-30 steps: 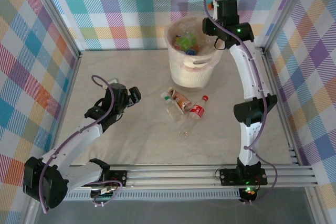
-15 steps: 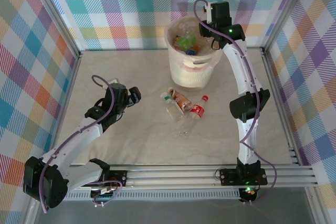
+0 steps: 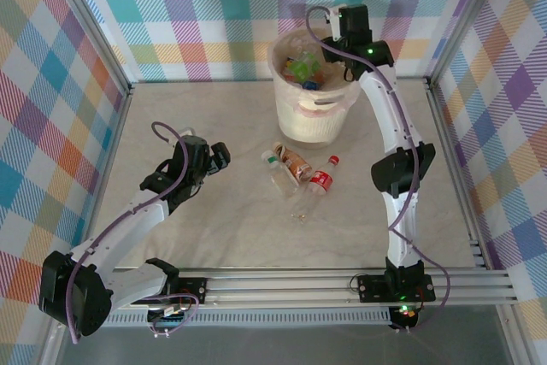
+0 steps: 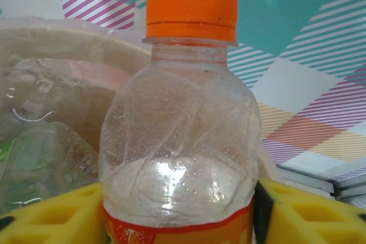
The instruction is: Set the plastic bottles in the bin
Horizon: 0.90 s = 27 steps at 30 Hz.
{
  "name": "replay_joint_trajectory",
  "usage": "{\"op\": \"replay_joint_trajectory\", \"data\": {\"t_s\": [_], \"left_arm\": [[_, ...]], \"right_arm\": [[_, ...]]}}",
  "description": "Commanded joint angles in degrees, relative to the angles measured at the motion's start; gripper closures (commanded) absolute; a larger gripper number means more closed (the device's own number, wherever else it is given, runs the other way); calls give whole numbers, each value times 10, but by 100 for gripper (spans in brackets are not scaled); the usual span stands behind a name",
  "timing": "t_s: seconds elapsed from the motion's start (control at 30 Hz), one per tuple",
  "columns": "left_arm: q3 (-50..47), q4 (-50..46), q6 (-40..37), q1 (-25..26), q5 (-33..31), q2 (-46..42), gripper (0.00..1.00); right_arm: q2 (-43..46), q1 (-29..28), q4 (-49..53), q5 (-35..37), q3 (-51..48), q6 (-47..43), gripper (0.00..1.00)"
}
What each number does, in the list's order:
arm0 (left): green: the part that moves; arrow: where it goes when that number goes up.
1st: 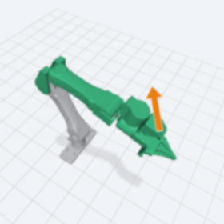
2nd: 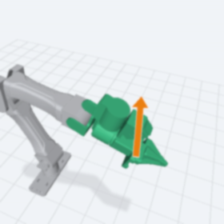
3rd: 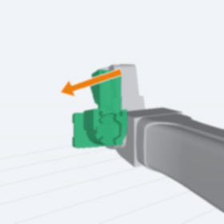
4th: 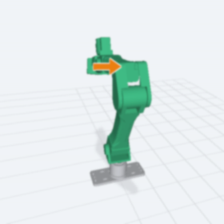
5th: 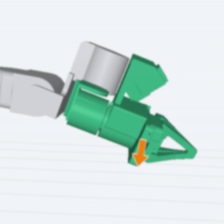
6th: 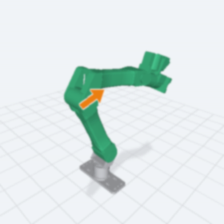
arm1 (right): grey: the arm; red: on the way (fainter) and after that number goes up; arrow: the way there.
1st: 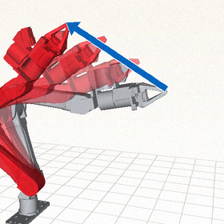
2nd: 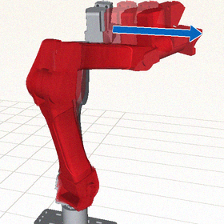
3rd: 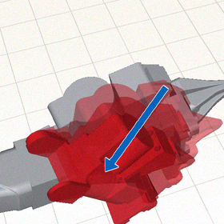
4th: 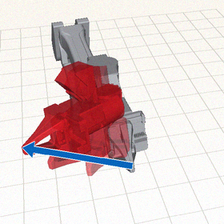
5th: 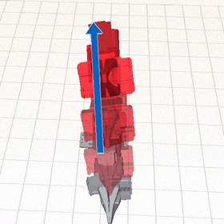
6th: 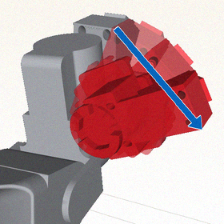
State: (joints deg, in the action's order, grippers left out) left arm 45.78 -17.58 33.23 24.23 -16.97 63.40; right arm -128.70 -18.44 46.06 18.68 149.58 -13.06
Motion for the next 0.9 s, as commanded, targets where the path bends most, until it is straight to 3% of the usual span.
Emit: {"op": "replay_joint_trajectory", "data": {"t_s": [0.0, 0.13, 0.33, 0.63, 0.87], "left_arm": [[6, 8, 4, -10, -1, 2, 0], [6, 6, 3, -10, -3, 1, 0], [7, 6, 3, -10, -2, 6, 0], [7, 5, 3, -10, -2, 9, 0], [6, 5, 4, -10, -3, 8, 0]], "right_arm": [[-4, -12, 1, -1, 20, -12, 29], [4, -13, -2, -5, 20, -5, 21], [23, -13, -10, -26, 20, 14, 19], [26, -13, -44, -38, 21, 69, 38], [-1, -11, -83, -40, 27, 106, 38]]}}
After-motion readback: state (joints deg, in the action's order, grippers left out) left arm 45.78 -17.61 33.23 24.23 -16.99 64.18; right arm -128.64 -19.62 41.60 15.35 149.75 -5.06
